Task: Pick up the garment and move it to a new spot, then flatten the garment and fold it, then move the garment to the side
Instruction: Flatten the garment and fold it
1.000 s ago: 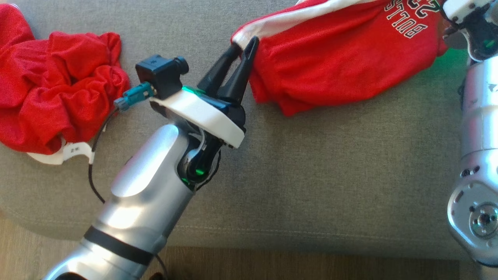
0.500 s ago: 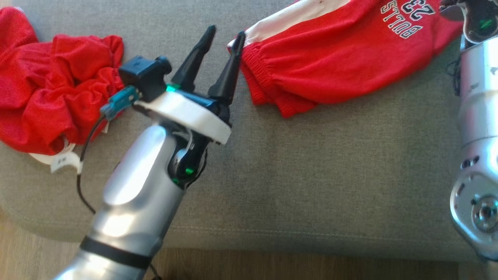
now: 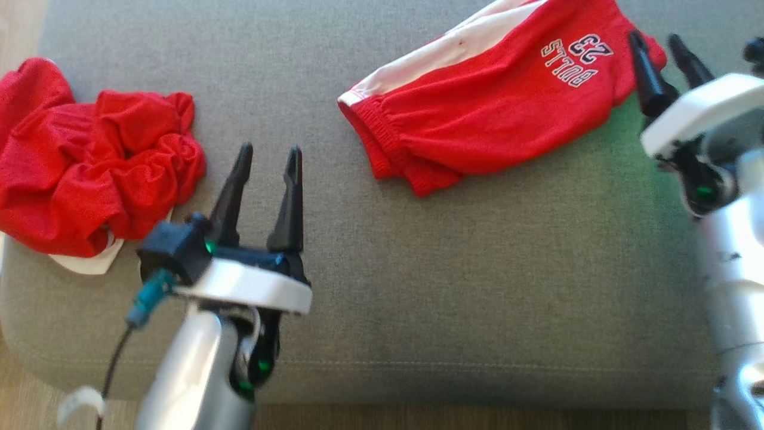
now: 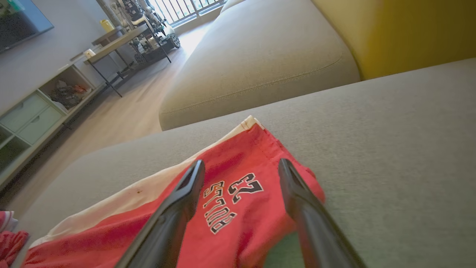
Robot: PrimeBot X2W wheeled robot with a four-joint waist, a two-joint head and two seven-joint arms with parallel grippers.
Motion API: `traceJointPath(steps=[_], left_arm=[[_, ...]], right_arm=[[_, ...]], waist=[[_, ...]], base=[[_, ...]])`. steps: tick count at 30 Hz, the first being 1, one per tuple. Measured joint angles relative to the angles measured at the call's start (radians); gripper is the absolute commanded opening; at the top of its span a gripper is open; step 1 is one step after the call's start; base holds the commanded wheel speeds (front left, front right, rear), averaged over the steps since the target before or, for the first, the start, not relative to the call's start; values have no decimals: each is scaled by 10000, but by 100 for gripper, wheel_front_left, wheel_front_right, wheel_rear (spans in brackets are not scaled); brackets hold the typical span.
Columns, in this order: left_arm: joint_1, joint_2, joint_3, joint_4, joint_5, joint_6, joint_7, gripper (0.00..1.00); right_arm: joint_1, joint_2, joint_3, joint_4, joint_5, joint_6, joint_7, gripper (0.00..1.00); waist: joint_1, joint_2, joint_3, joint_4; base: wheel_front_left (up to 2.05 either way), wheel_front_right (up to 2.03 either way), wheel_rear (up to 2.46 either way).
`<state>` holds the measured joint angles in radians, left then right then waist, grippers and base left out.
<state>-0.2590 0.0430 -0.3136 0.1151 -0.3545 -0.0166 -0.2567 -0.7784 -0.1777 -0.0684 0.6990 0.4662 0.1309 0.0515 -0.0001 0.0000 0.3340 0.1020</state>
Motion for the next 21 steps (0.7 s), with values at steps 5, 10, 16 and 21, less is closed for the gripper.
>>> traceJointPath(steps=[5,10,16,21], left_arm=[[825,6,-621,-742,224,665,0,100],[1088,13,-1371,-1233,272,1062,0,100],[947,23,-1992,-1198,652,1225,0,100],[523,21,-2046,-1093,748,1327,0,100]], right_arm=[[67,-803,-148,276,-568,0,59,100],[-432,-1074,-702,1436,-1129,0,290,100],[-1729,-1659,-1131,2847,-2502,0,454,100],[-2375,-2090,-1471,3904,-3835,0,594,100]], waist=[[0,0,-141,228],[0,0,-2,769],[0,0,394,1449],[0,0,738,1932]], base=[[0,0,0],[0,0,0],[0,0,0],[0,0,0]])
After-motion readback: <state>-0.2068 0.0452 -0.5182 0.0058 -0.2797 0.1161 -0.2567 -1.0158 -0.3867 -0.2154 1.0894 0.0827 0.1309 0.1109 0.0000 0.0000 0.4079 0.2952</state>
